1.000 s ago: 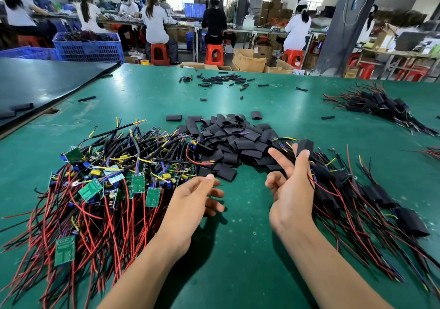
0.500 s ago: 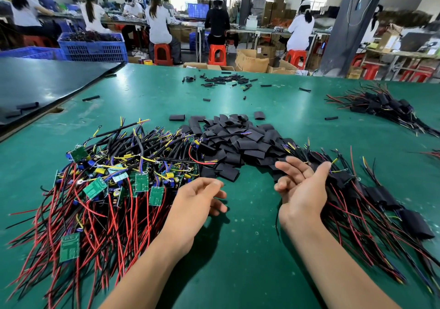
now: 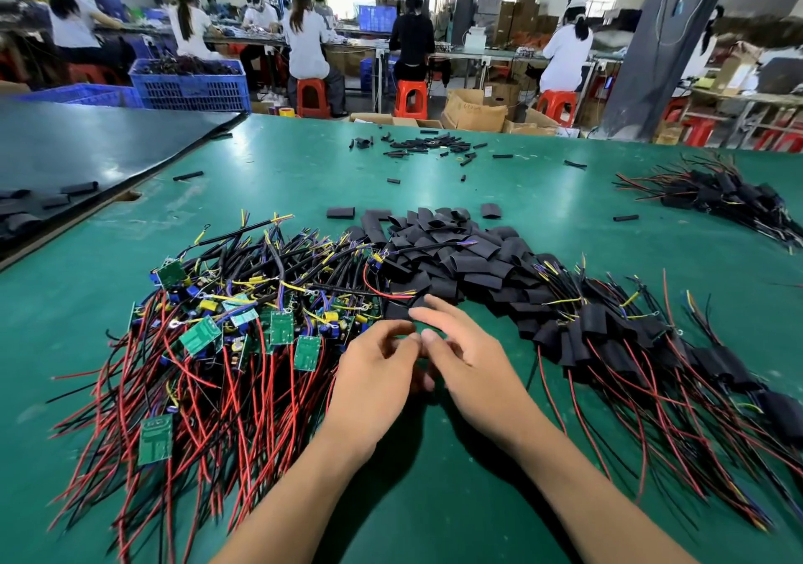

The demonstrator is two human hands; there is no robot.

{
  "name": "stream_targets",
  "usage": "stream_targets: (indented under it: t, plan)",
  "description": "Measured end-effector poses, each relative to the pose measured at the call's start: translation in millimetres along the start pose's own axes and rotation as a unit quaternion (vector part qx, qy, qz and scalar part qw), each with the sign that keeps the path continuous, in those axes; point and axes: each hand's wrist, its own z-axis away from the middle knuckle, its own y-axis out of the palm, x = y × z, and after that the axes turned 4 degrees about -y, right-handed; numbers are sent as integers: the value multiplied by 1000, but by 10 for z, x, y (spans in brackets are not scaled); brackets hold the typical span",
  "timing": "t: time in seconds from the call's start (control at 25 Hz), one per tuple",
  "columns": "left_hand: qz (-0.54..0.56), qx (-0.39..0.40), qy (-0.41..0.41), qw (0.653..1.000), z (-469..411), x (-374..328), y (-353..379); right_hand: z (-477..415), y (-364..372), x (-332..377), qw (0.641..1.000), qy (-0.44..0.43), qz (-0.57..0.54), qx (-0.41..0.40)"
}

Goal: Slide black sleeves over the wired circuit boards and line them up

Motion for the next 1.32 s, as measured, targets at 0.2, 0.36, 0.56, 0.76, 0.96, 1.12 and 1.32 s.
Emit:
stream_targets:
  t: [0.2, 0.36, 0.56, 0.76, 0.96, 1.12, 1.32]
  plan:
    - [45, 6, -18, 999, -73, 17, -13, 15, 50, 12, 999, -8, -27, 42]
    - [94, 19, -1, 995, -52, -12, -2, -4, 57, -23, 999, -34, -31, 28]
    - [141, 30, 18, 989, -63, 14, 35, -34, 53, -81, 998, -13, -5, 53]
    - [235, 3, 13, 972, -77, 6, 11, -48, 58, -84, 998, -10, -55, 34]
    - [205, 45, -23, 977, -117, 1, -12, -23, 4, -59, 998, 9, -64, 25]
    - [171, 59, -14, 983, -85, -13, -43, -64, -42, -54, 980, 80, -183, -9]
    - [134, 72, -6, 988, -12, -46, -2, -95, -98, -51, 946, 116, -301, -23]
